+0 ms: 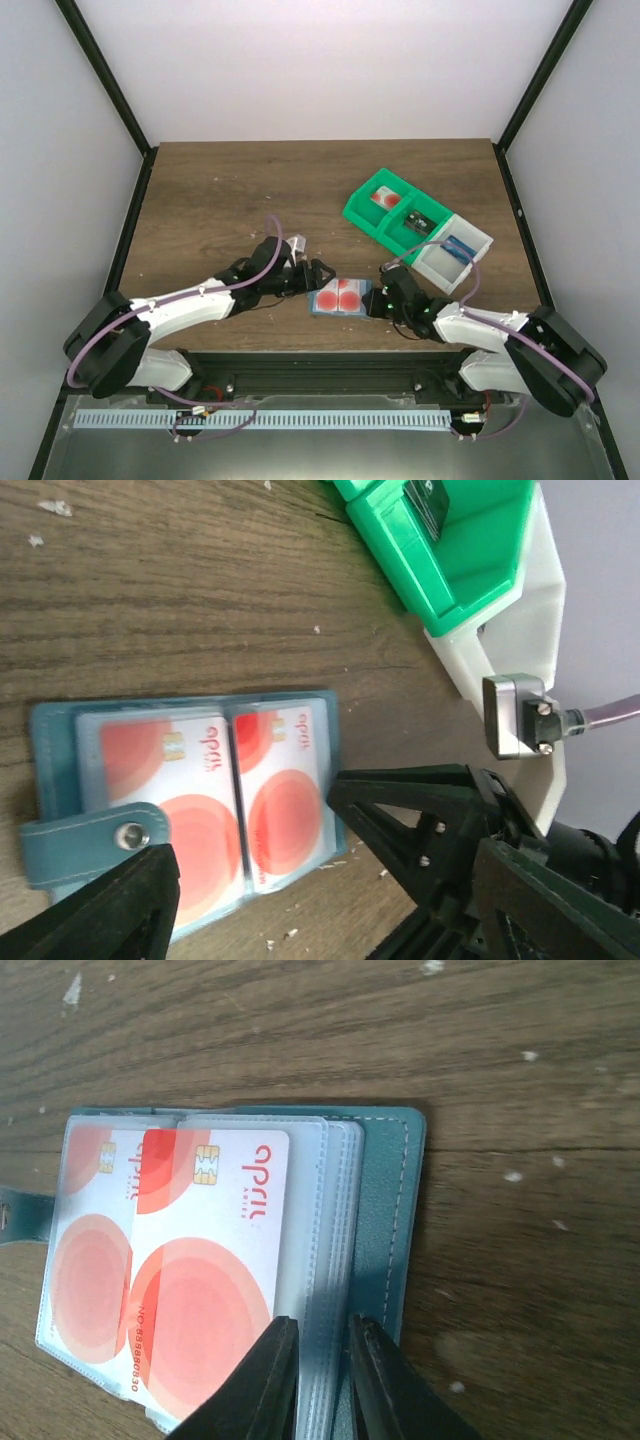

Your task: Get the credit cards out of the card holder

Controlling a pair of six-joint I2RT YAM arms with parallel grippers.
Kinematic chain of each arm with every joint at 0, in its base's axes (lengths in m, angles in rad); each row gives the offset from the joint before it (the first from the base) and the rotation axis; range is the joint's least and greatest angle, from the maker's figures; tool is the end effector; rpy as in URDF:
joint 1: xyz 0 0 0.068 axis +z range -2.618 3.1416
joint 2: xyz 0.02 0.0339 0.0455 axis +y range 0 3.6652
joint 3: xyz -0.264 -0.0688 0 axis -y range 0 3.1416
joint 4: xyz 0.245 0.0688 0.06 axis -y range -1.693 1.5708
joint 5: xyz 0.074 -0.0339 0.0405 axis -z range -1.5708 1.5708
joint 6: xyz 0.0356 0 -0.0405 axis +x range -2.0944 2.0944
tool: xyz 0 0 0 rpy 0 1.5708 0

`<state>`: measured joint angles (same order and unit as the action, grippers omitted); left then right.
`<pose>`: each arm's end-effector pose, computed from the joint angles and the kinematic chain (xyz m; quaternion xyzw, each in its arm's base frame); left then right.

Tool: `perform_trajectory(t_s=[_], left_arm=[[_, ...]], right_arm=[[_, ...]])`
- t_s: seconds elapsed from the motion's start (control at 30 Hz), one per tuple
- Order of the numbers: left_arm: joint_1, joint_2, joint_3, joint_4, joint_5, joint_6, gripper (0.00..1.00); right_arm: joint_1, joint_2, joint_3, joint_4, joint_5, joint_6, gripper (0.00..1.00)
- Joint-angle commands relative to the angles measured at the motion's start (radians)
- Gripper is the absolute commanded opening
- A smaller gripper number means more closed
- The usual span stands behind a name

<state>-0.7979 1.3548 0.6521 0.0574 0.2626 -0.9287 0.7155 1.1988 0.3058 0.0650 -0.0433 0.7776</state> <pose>0.1859 -0.2039 0.1936 0.0003 0.8891 -0.4125 0.1986 0.1488 0.1314 0.1255 0.0211 0.9314 0.2612 0.2526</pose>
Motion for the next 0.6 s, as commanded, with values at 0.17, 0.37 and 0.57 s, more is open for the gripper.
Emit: perform_trajectory(t_s=[0.17,0.37,0.57], left_arm=[[0.003,-0.024,-0.069,0.089,0.102,0.001,0.67],[0.003,0.037,-0.099,0.157,0.108,-0.007,0.5],[0.006,0.099,-0.098,0.195,0.106,0.001,0.43]], right_arm=[[0.06,0.129,0.012,0.121,-0.052,-0.047,0.16],[0.088,0.162,0.016,0.138,-0.042,-0.023,0.15],[0.092,0.101,0.048,0.031,0.015,-0.003,0.13]])
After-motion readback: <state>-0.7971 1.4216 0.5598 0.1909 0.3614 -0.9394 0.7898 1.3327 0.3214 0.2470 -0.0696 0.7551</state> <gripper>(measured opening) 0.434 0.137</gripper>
